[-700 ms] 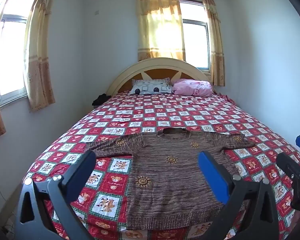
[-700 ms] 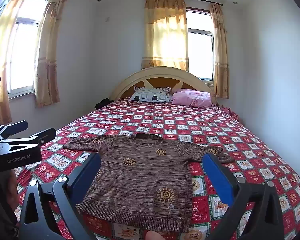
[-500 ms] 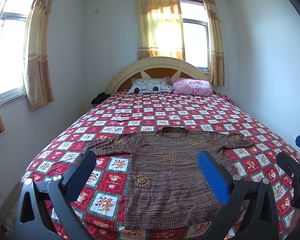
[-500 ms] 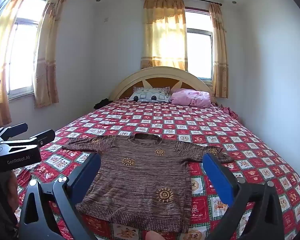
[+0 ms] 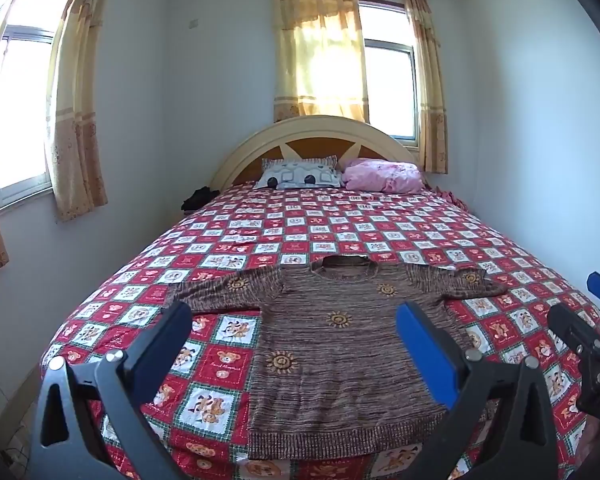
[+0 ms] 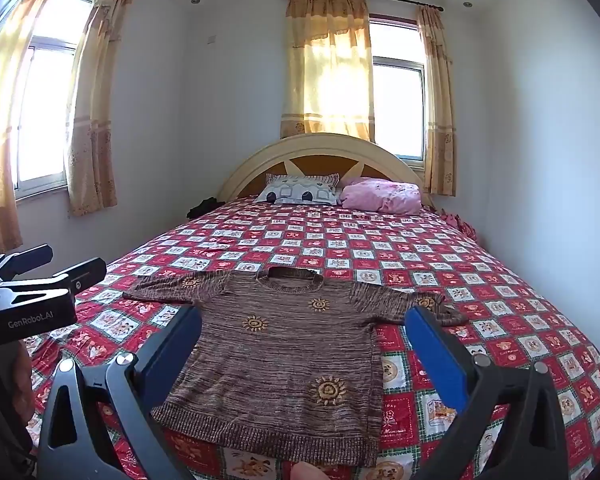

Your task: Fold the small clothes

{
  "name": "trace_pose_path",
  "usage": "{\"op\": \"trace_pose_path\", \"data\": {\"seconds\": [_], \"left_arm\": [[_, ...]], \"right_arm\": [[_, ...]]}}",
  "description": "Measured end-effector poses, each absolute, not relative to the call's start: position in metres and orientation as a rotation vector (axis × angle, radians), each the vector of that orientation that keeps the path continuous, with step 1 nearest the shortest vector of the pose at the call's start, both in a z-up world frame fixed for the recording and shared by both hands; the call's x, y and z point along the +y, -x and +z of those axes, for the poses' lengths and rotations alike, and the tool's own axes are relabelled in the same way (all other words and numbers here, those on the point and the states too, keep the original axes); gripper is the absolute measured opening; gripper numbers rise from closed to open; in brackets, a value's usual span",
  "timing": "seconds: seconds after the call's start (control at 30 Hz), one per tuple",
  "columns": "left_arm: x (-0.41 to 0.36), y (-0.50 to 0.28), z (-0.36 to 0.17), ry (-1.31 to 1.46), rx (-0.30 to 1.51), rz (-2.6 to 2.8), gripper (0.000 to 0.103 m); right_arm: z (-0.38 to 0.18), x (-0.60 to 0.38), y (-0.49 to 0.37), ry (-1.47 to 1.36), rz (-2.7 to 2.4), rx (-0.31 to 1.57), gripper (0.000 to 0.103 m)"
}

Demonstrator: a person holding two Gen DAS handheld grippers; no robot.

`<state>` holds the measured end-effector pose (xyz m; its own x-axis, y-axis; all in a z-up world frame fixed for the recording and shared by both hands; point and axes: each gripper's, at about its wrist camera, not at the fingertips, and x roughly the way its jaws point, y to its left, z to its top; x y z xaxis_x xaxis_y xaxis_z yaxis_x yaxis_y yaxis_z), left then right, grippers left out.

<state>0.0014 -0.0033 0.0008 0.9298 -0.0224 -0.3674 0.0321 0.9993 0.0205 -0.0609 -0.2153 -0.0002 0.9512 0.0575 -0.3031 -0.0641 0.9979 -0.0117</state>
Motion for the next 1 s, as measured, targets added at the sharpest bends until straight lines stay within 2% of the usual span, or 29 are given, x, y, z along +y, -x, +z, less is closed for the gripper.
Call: {"op": "trace_pose_path", "data": {"seconds": [1.0], "left_arm": [[-0.003, -0.0039, -0.0059, -0.03, 0.387, -0.04, 0.103]], "right_arm": [[-0.0042, -0.2177, 0.0568, 0.017, 0.061, 0.318, 0.102]]}}
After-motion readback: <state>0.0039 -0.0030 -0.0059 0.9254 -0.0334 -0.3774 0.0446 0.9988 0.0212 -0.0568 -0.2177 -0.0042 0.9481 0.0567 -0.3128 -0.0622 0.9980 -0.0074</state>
